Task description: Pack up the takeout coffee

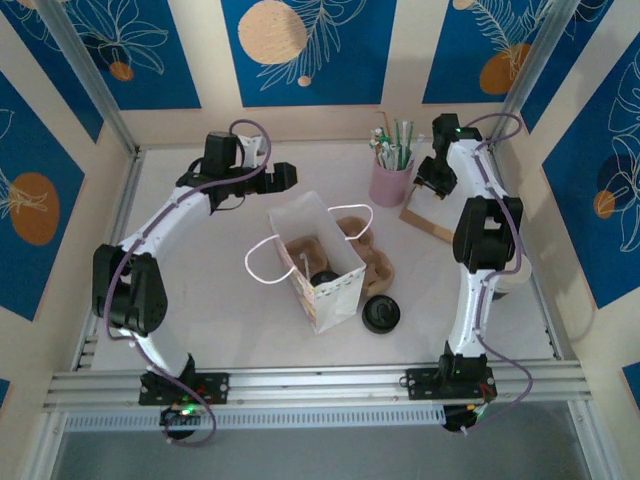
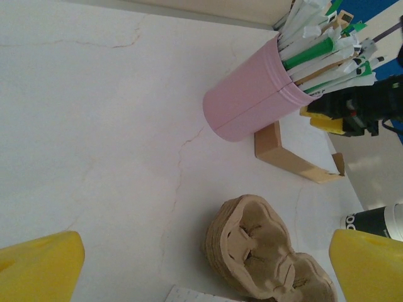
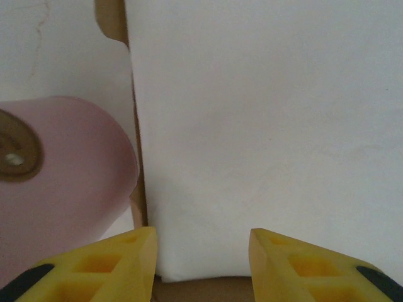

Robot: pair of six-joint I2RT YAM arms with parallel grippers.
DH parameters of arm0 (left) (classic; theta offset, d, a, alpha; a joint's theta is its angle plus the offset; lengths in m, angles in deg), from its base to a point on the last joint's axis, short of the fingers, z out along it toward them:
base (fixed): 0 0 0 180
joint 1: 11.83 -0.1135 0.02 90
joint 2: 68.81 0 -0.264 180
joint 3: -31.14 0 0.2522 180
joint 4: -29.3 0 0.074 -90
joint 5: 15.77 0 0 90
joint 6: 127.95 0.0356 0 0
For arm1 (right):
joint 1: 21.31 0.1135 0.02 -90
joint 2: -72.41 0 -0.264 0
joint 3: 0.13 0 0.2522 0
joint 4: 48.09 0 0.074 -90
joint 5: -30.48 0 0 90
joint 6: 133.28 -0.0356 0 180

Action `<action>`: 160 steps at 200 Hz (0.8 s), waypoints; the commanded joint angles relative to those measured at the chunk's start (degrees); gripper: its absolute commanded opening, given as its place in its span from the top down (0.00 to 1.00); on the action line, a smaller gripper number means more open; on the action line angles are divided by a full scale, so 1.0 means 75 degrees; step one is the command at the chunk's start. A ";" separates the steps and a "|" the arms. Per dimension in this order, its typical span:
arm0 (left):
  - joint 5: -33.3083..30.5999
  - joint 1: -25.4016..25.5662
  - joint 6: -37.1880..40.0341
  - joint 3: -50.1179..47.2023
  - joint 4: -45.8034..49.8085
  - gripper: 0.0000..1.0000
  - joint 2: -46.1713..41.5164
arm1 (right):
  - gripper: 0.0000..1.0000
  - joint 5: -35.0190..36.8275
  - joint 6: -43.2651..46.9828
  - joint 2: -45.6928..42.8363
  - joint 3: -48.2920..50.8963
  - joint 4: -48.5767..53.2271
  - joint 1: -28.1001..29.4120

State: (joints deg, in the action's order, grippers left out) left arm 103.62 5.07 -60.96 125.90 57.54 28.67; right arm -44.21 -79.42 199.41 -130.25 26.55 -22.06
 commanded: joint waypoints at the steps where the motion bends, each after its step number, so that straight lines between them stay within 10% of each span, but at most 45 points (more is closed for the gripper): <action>1: 0.0137 -0.0086 0.0021 -0.0143 -0.0287 0.00 -0.0006 | 0.60 0.0159 -0.0068 0.0300 -0.0236 0.0262 0.0052; 160: 0.0184 -0.0104 0.0026 -0.0181 -0.0256 0.00 -0.0054 | 0.71 0.0077 0.0177 0.1131 -0.0294 0.0087 0.0018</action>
State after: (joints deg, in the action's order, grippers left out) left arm 103.69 4.88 -60.96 124.78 56.74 28.67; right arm -43.82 -78.72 206.49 -131.17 26.68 -22.08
